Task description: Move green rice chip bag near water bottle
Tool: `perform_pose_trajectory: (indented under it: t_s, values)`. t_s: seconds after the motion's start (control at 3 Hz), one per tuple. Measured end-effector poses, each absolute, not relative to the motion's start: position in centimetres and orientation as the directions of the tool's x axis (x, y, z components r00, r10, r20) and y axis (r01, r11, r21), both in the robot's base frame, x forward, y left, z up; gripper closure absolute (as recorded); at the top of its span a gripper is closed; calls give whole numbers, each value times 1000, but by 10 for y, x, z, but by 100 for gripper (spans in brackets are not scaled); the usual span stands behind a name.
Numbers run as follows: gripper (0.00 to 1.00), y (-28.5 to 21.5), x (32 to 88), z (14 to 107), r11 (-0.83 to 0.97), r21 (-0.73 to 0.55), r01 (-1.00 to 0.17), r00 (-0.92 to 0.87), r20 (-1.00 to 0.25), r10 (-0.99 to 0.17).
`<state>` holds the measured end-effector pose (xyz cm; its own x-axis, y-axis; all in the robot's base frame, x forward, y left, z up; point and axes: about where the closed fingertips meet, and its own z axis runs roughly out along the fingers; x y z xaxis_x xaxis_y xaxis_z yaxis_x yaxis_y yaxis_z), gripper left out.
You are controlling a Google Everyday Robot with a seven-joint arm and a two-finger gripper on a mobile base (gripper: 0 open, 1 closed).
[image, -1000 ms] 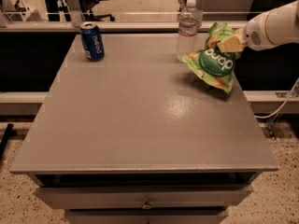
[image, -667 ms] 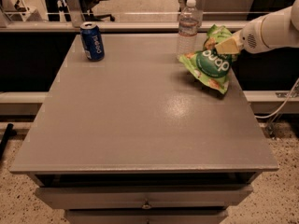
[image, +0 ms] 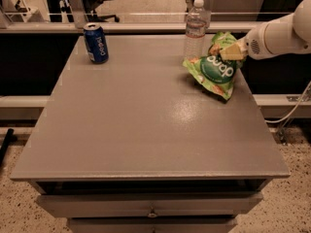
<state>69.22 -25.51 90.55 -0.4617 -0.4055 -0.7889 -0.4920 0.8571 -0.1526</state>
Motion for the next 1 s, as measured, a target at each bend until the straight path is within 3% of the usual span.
perform_pose_trajectory:
  t_s: [1.0]
  values:
    - [0, -250, 696, 894, 860, -138, -491, -469, -790, -395]
